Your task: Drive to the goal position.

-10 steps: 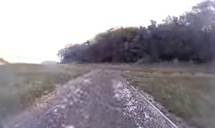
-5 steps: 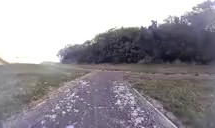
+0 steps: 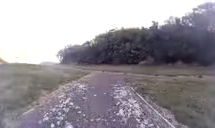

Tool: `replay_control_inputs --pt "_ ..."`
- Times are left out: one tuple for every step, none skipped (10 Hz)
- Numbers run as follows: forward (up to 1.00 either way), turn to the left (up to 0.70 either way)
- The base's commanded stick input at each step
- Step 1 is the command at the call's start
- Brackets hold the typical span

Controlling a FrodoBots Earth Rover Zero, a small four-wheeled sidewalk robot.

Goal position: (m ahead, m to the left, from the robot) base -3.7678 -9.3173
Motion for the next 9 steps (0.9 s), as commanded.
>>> replay_control_inputs --pt "0.7 0.0" --pt "0.7 0.0" --pt "0.7 0.0" --pt "0.7 0.0" --pt "0.7 0.0" --pt "0.7 0.0" --pt "0.7 0.0" --pt "0.7 0.0" --pt "0.7 0.0"
